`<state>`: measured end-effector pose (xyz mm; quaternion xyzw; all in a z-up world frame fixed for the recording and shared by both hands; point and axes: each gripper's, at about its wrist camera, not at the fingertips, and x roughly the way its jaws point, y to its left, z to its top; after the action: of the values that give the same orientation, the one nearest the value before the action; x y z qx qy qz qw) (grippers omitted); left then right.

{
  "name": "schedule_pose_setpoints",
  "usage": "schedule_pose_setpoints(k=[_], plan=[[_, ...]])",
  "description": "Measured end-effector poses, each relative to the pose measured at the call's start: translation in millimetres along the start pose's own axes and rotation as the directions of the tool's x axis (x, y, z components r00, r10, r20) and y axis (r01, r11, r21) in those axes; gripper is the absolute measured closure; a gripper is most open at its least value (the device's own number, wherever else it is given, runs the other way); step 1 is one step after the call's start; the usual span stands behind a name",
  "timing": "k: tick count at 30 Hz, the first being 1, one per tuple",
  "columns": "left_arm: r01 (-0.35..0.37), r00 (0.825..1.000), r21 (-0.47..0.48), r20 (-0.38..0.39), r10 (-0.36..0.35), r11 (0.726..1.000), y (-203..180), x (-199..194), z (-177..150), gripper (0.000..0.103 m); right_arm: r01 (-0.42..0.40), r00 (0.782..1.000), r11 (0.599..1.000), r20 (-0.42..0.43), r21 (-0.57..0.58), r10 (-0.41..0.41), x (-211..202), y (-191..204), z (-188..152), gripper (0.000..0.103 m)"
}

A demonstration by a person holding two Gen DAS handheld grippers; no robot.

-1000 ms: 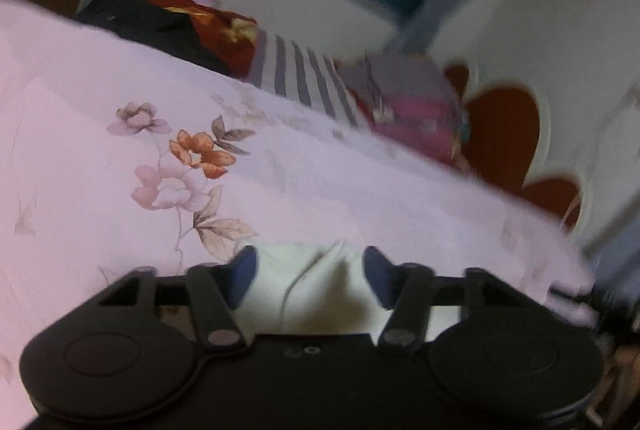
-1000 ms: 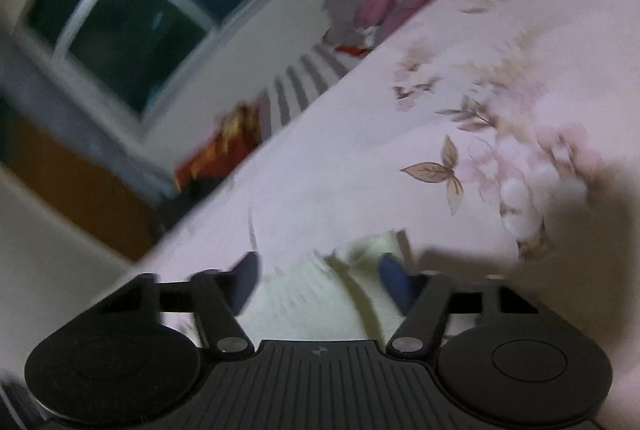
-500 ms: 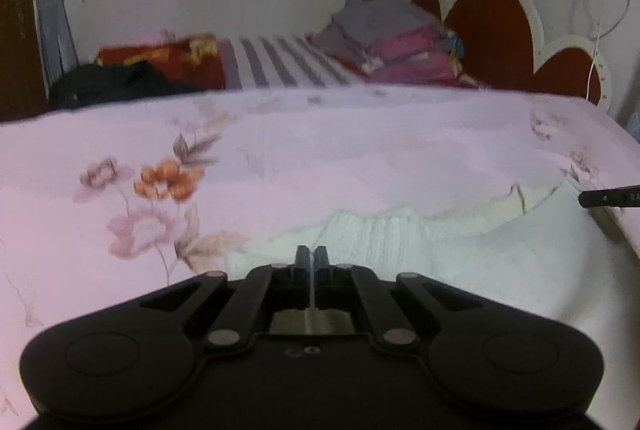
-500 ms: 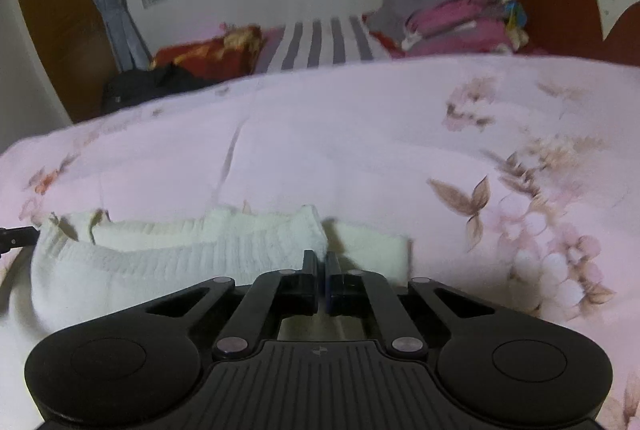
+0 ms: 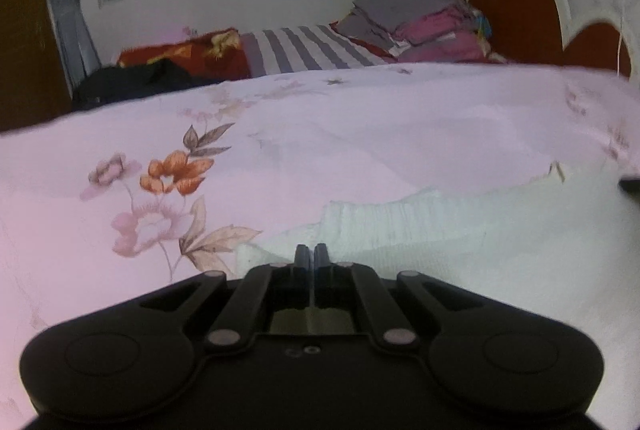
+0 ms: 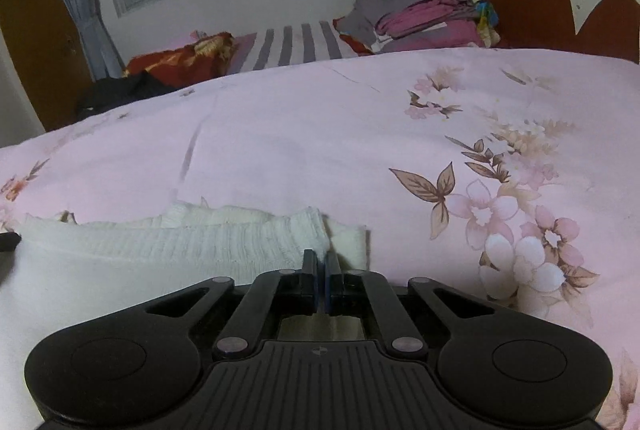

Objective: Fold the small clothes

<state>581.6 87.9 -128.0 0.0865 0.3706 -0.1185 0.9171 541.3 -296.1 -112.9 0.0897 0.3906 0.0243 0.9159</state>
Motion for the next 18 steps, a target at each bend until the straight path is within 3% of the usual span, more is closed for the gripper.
schedule_pose_setpoints(k=[2,3,4,5,6,8,9,10,12,15,18], plan=[[-0.063,0.998,0.053,-0.004,0.064,0.997,-8.0,-4.2,1.7,0.076,-0.007,1.000,1.000,-0.005,0.007,0.007,-1.4,-2.2,0.8,0.098],[-0.114,0.993,0.069,0.007,0.114,0.991,-13.6,-11.7,4.1,0.038,-0.007,1.000,1.000,-0.009,0.011,0.007,-2.4,-2.8,1.5,0.072],[-0.149,0.988,0.075,0.047,0.145,0.986,-19.0,-21.7,5.5,0.002,0.024,1.000,1.000,0.013,0.010,-0.024,-8.7,-1.3,2.5,0.022],[-0.173,0.978,0.088,0.132,0.160,0.981,-25.5,-34.8,5.5,0.005,0.054,0.997,0.999,0.063,0.002,-0.054,-16.4,1.8,2.2,0.008],[-0.180,0.970,0.120,0.189,0.156,0.976,-33.7,-45.5,6.0,0.001,0.055,0.989,0.998,0.140,-0.028,-0.050,-28.0,6.9,0.5,0.006],[-0.158,0.974,0.150,0.187,0.129,0.976,-47.7,-52.5,10.7,0.001,0.027,0.990,0.997,0.141,-0.066,-0.018,-34.0,16.4,1.4,0.014],[-0.142,0.976,0.147,0.184,0.114,0.979,-53.2,-54.5,12.1,0.001,0.014,0.992,0.996,0.125,-0.087,-0.003,-33.7,23.8,1.4,0.028],[-0.106,0.981,0.146,0.177,0.079,0.984,-59.1,-56.0,12.9,0.002,-0.022,0.994,0.993,0.106,-0.116,0.034,-32.9,32.6,0.6,0.048],[-0.017,0.987,0.155,0.160,-0.008,0.988,-73.1,-53.9,12.8,0.005,-0.102,0.991,0.983,0.066,-0.155,0.113,-29.4,49.8,-2.6,0.074],[0.059,0.993,0.110,0.097,-0.070,0.992,-89.0,-34.1,11.9,0.007,-0.172,0.985,0.968,-0.004,-0.182,0.175,-15.6,77.3,-8.4,0.074],[0.064,0.997,0.098,0.033,-0.068,0.993,-92.9,-12.6,4.8,0.007,-0.215,0.977,0.954,-0.050,-0.208,0.209,-2.7,96.7,-17.4,0.074]])
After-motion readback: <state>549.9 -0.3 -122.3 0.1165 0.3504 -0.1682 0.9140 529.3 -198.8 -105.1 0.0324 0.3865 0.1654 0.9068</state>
